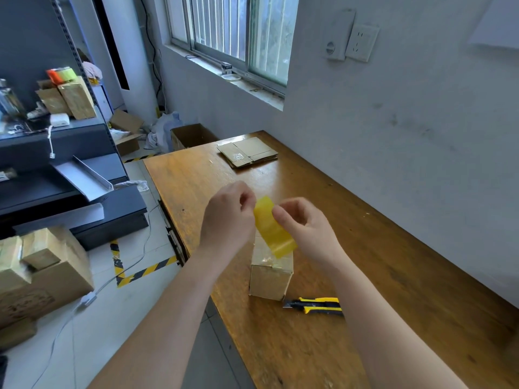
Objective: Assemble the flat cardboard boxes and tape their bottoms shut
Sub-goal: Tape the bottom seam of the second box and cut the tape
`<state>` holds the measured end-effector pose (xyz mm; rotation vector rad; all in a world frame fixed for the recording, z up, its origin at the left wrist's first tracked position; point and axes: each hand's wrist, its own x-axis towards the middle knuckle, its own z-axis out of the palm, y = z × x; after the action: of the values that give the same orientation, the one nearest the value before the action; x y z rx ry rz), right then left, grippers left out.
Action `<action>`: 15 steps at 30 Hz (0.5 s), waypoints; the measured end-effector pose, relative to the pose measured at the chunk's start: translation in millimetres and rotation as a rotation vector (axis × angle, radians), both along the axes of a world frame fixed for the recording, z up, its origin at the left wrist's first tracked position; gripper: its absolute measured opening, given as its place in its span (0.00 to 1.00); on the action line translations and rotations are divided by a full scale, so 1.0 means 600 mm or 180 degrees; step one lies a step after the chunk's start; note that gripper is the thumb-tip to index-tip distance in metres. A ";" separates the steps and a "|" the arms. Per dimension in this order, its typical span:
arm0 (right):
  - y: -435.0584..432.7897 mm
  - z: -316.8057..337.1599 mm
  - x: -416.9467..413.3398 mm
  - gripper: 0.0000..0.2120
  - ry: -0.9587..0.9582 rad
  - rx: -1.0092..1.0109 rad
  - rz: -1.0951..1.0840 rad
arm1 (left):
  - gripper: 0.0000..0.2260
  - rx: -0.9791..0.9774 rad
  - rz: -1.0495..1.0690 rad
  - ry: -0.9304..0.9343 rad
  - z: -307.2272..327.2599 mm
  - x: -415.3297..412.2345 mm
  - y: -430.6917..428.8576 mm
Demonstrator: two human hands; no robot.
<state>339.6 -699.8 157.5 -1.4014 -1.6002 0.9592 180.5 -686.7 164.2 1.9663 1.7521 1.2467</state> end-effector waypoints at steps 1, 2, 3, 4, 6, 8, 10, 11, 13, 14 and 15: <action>-0.002 -0.008 0.006 0.24 0.0056 -0.0173 0.0210 | 0.06 -0.0103 0.0024 -0.0201 -0.003 0.000 0.001; -0.005 -0.016 0.009 0.24 0.0085 -0.0296 0.0412 | 0.06 -0.0179 0.0040 -0.0361 -0.007 -0.001 0.003; -0.008 -0.023 0.010 0.22 0.0053 -0.0298 0.0513 | 0.06 -0.0236 0.0038 -0.0457 -0.010 -0.001 0.006; -0.008 -0.030 0.011 0.20 0.0012 -0.0212 0.0534 | 0.06 -0.0303 0.0013 -0.0487 -0.014 -0.002 0.008; -0.006 -0.039 0.015 0.20 -0.0055 -0.0053 0.0421 | 0.06 -0.0521 -0.0066 -0.0439 -0.022 -0.004 0.011; -0.005 -0.041 0.018 0.23 -0.0136 0.0080 0.0241 | 0.06 -0.0748 -0.0120 -0.0441 -0.031 -0.007 0.012; -0.002 -0.042 0.023 0.24 -0.0319 0.0173 0.0120 | 0.06 -0.0837 -0.0064 -0.0581 -0.043 -0.008 0.013; 0.000 -0.038 0.025 0.24 -0.0465 0.0188 0.0088 | 0.07 -0.0897 -0.0007 -0.0767 -0.048 -0.008 0.014; 0.004 -0.030 0.030 0.22 -0.0924 0.0178 0.0041 | 0.07 -0.1081 0.0130 -0.1338 -0.055 -0.007 0.015; 0.007 -0.027 0.034 0.22 -0.1222 0.0189 -0.0001 | 0.08 -0.1156 0.0185 -0.1608 -0.058 -0.006 0.017; 0.009 -0.024 0.038 0.23 -0.1500 0.0216 -0.0074 | 0.08 -0.1205 0.0209 -0.1777 -0.060 -0.006 0.019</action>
<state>362.6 -694.4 142.8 -1.6784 -1.9277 0.5768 177.0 -675.4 128.1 1.2135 1.6149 1.2177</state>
